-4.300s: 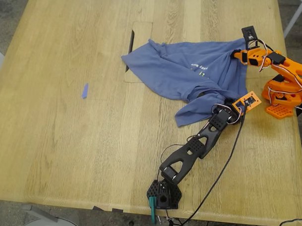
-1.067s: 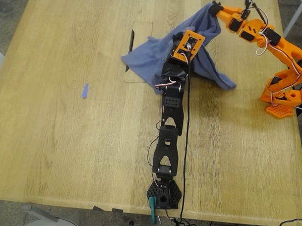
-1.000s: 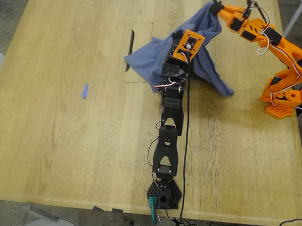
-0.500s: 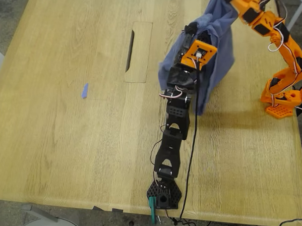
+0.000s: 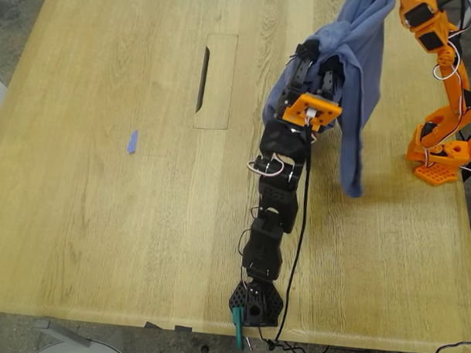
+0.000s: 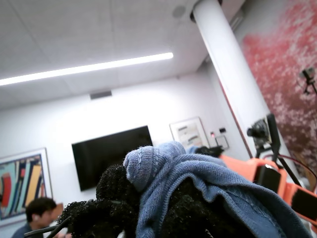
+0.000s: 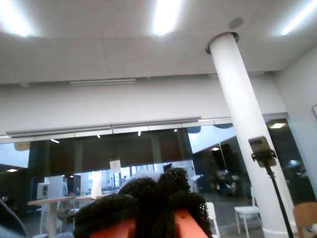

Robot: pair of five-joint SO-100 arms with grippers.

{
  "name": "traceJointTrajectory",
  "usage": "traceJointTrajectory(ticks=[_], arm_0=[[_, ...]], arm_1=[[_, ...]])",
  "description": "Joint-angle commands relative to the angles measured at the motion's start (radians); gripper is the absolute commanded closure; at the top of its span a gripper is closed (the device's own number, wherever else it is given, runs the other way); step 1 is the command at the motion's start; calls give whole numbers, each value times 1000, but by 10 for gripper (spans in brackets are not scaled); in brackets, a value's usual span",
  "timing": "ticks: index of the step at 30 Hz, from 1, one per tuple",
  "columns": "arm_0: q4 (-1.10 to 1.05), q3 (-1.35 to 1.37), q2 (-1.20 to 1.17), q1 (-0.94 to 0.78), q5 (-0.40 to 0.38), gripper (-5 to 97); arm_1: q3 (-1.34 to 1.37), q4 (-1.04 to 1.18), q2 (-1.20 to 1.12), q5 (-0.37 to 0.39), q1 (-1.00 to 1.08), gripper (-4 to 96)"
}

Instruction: Fold a T-shirt

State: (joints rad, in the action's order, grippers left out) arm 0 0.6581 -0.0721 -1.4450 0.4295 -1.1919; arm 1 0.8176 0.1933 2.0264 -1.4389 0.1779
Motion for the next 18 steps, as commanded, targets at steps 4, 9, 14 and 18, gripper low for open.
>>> traceJointTrajectory(ticks=[4, 9, 14, 18], arm_0=[[-92, -12, -173, 92, 43, 918], [-84, 8, -184, 121, 54, 918], [-81, 80, -204, 232, 67, 916], [-81, 146, -255, 239, 51, 916]], arm_1=[[-63, -25, 3, -8, -61, 914], [-64, -55, -2, -14, -153, 914], [-92, -66, -31, -29, -290, 914], [-179, -43, -86, -31, -336, 914]])
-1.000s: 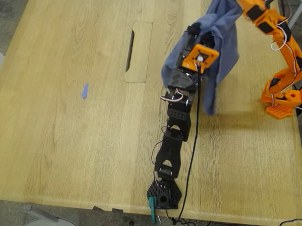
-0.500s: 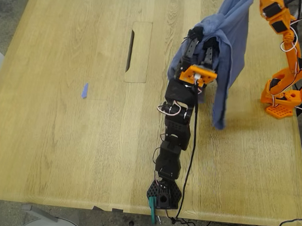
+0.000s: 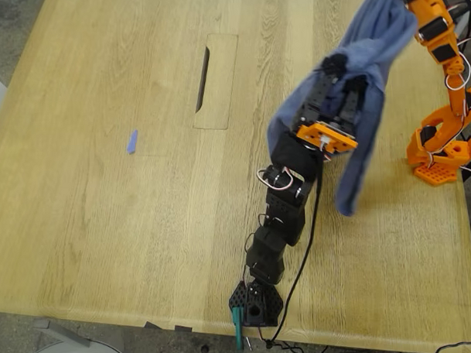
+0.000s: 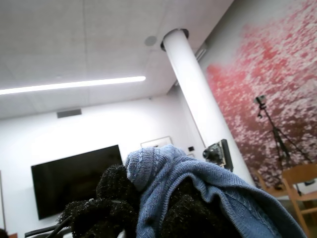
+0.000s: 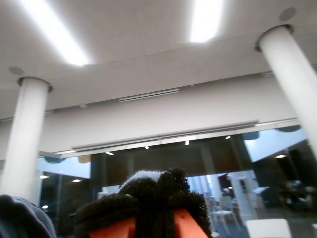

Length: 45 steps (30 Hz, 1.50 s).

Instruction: Fold a T-shirt

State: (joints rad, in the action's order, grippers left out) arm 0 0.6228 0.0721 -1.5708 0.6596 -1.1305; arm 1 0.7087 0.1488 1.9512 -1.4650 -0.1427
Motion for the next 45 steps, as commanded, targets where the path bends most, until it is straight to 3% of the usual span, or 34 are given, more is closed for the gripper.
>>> traceJointTrajectory(ticks=[1, 9, 22, 31, 45], arm_0=[[-46, 3, -132, 9, -20, 917], [-46, 5, -137, 61, -86, 918], [21, 48, -225, 140, -64, 918], [137, 55, -256, 245, -135, 918], [236, 115, -270, 472, -181, 918]], arm_1=[[-97, 17, -23, -5, -29, 914], [-146, 32, -104, -25, -198, 914], [-186, -12, -149, -35, -272, 914], [-250, 40, -149, -43, -313, 914], [-281, 153, -140, -49, -431, 914]])
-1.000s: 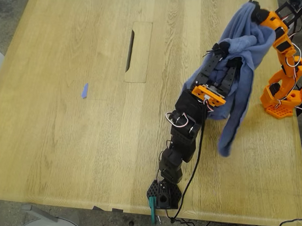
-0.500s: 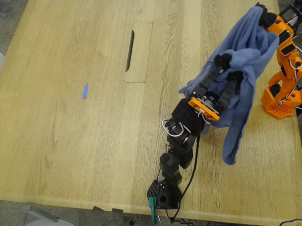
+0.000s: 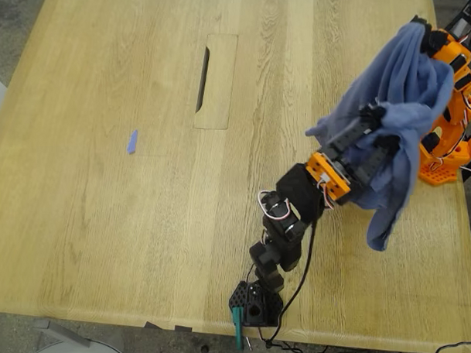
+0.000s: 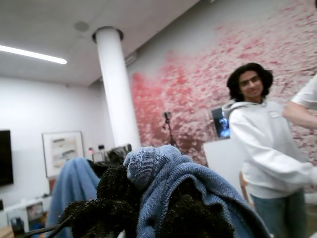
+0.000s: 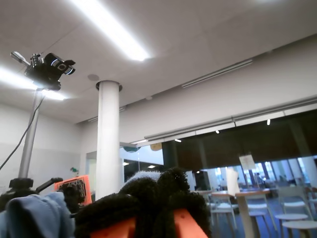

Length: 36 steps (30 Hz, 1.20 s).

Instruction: Fold a T-shirt

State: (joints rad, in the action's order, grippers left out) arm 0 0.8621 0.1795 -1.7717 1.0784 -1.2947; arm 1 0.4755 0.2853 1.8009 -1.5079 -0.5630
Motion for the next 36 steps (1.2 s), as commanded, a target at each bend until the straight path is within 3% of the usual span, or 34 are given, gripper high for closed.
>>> traceJointTrajectory(ticks=[1, 11, 19, 25, 36], arm_0=[[-3, 15, -69, 69, -18, 918], [94, 18, -91, 121, -49, 918], [250, 18, -110, 74, -163, 918], [422, 18, -147, -5, -293, 919], [690, 23, -170, -92, -393, 920]], arm_1=[[-57, 43, 12, -6, -12, 914], [-75, 262, 83, -6, -18, 914], [-77, 348, 110, -2, -21, 914], [-77, 394, 117, 0, -26, 914], [-104, 606, 129, 21, -55, 914]])
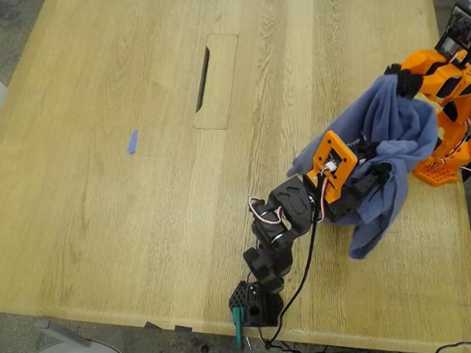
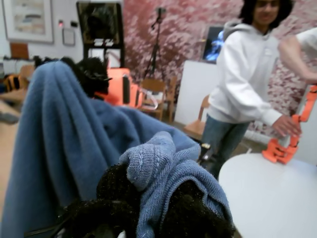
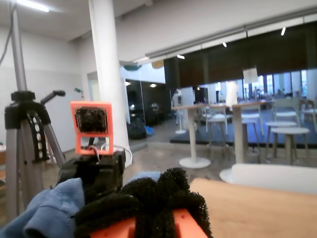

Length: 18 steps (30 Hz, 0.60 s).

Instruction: Fold a T-shirt

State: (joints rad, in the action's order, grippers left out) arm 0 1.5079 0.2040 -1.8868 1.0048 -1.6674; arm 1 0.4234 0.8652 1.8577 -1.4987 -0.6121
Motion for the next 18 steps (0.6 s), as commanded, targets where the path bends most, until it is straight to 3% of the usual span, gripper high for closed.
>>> traceJointTrajectory(ticks=[1, 11, 18], arm_0=[[81, -2, -61, -26, -28, 920], [293, 28, -135, -89, -94, 920], [293, 371, -341, -109, -149, 920]], arm_1=[[-55, 57, 74, 20, -5, 914], [-95, 347, 74, 72, 11, 914], [-163, 517, 71, 77, 28, 914]])
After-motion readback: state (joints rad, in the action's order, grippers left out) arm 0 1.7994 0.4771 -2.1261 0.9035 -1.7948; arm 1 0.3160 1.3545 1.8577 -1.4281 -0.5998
